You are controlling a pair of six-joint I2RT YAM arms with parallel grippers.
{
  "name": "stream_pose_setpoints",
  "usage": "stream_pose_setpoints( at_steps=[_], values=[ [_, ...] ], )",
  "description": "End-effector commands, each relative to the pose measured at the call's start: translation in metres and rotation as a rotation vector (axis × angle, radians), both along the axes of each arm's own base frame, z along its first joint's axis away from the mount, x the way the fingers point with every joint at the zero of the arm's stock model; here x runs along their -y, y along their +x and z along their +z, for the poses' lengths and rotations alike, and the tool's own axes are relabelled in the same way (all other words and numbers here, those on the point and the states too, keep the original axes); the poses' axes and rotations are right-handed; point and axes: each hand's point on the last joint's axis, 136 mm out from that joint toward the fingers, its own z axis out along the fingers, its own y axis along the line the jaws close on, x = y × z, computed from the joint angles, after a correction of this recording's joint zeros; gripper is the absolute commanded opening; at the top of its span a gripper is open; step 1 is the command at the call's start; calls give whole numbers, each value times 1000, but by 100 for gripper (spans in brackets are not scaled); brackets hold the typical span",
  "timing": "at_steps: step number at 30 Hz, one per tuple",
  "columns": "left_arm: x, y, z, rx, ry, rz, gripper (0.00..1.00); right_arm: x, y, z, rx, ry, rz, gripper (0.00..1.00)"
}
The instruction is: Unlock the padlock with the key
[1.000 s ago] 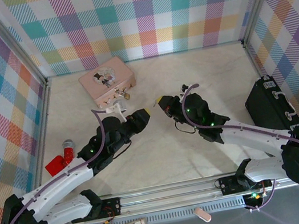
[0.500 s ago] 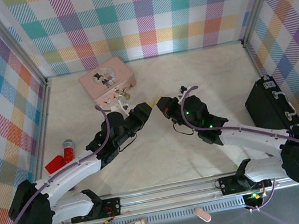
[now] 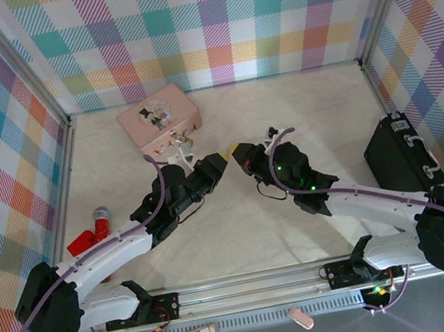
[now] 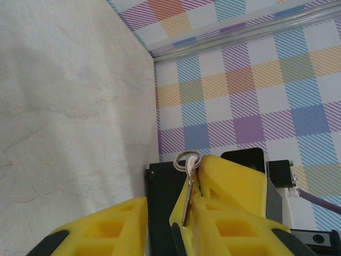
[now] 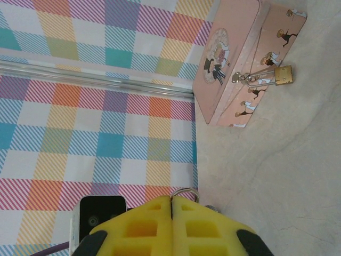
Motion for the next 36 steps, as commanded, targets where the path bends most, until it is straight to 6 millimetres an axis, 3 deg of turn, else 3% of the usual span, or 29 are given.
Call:
stream_pose_setpoints(
  at_steps=[1,16,25,30,36],
  values=[
    [4,3,28,55,-65,-16,25,-5,-2,7,13,35,10,0],
    [2,4,37,77,-66,-16,17,-3,-8,0,-14,15,22,0],
    [-2,9,36,84,-29,-4,0,4,-10,-3,-15,-8,5,0],
    [-8,14,34,110,15,12,0,3,-10,-5,-24,-7,10,0],
    [-22,23,31,146,234,-89,0,21,-2,0,70,-114,-23,33]
  ],
)
